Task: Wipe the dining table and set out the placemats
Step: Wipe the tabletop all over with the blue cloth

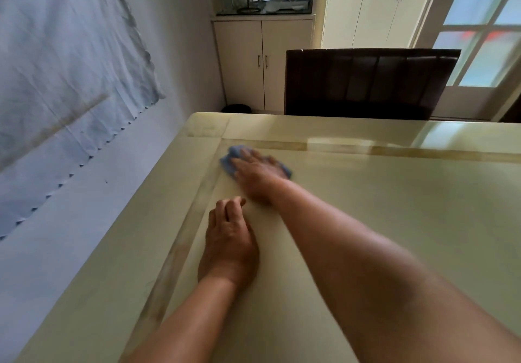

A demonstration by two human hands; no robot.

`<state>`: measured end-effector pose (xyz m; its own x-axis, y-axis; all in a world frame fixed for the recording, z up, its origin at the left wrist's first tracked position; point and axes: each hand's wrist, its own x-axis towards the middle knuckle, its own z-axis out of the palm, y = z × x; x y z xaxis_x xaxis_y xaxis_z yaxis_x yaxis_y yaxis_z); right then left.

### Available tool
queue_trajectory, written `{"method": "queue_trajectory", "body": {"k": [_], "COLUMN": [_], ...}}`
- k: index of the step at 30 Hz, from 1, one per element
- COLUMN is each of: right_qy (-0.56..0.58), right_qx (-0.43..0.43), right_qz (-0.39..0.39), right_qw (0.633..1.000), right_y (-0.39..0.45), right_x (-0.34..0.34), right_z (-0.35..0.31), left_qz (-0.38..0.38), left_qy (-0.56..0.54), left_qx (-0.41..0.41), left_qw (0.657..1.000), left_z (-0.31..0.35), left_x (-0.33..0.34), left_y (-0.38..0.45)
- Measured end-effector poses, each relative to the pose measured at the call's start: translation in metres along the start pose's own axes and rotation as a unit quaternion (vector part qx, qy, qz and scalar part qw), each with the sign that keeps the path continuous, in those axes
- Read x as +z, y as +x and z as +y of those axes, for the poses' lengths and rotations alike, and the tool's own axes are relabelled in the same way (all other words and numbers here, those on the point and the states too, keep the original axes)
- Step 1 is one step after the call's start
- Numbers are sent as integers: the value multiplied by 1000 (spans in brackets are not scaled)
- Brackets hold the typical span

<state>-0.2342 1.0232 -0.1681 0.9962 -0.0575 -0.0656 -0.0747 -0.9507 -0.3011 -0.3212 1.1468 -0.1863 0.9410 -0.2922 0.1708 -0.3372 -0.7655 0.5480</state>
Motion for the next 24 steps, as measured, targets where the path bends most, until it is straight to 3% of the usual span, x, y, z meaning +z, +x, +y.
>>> {"method": "queue_trajectory", "body": {"k": [2, 4, 10, 16, 20, 24], "right_qy": [-22, 0, 19, 2, 13, 19], "right_qx": [-69, -67, 89, 268, 302, 269], "right_qz": [-38, -35, 12, 45, 48, 37], "right_qw": [997, 997, 996, 962, 952, 962], "right_y": [-2, -6, -29, -81, -112, -137], "right_x": [7, 3, -21, -40, -49, -44], "right_z": [-12, -5, 70, 166, 192, 171], "left_qz": [-2, -4, -11, -4, 10, 20], "left_qy": [-9, -2, 43, 34, 28, 28], "left_qx": [-13, -5, 28, 29, 31, 34], "left_qw": [1000, 1000, 999, 999, 999, 999], "left_z": [-1, 2, 0, 0, -2, -1], "left_x": [-1, -1, -1, -2, -1, 1], "left_y": [-1, -2, 2, 0, 1, 1]}}
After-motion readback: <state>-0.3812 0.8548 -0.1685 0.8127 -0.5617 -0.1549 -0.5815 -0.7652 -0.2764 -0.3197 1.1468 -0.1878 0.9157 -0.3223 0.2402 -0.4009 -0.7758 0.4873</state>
